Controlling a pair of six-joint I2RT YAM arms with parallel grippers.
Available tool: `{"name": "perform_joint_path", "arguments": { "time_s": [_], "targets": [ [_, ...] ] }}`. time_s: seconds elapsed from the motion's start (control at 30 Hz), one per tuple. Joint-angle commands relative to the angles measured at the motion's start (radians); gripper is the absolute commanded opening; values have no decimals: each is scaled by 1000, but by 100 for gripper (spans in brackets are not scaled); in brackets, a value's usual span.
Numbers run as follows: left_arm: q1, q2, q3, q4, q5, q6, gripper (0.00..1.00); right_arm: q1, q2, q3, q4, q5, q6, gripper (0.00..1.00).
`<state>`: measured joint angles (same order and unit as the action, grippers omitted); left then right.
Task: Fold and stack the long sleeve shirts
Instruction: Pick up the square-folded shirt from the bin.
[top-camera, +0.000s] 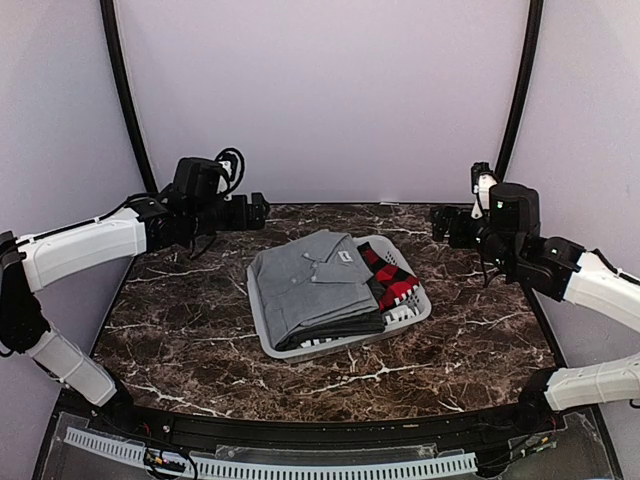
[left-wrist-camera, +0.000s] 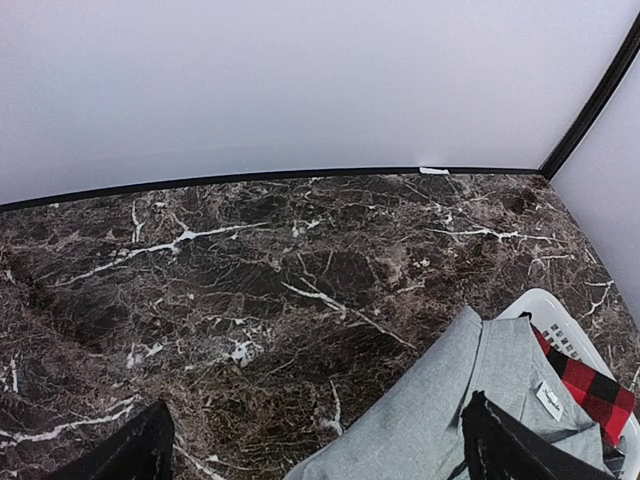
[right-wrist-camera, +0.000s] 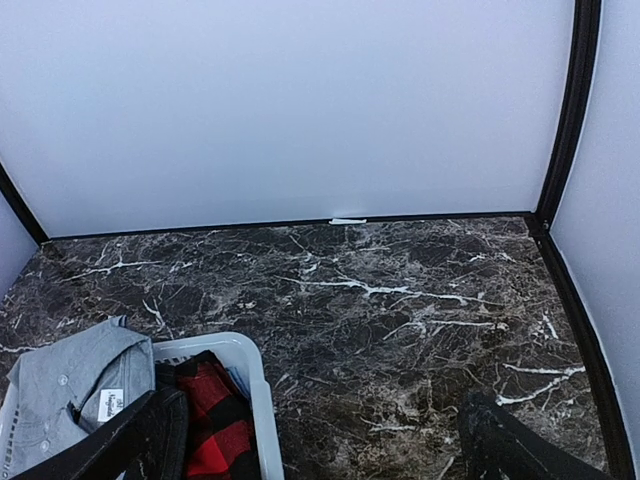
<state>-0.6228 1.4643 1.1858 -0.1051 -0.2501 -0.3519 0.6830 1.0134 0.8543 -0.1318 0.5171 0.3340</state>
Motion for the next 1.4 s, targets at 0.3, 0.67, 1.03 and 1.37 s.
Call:
{"name": "perform_joint_path", "arguments": {
  "time_s": [0.3,0.67,1.03,1.37],
  "targets": [
    [-20,-6,76,-136,-50,-41,99,-20,66,106,-89,-33,19,99],
    [-19,-34,27,-203,11,-115,99,14,223,181,-136,-284,32,99],
    [9,-21,-7,-301,161,-195,99,170,485,363,-267,-403,62,98],
    [11,-31,-49,-339,230,-208,99,194,556,374,-296,-477,123,89]
  ]
}}
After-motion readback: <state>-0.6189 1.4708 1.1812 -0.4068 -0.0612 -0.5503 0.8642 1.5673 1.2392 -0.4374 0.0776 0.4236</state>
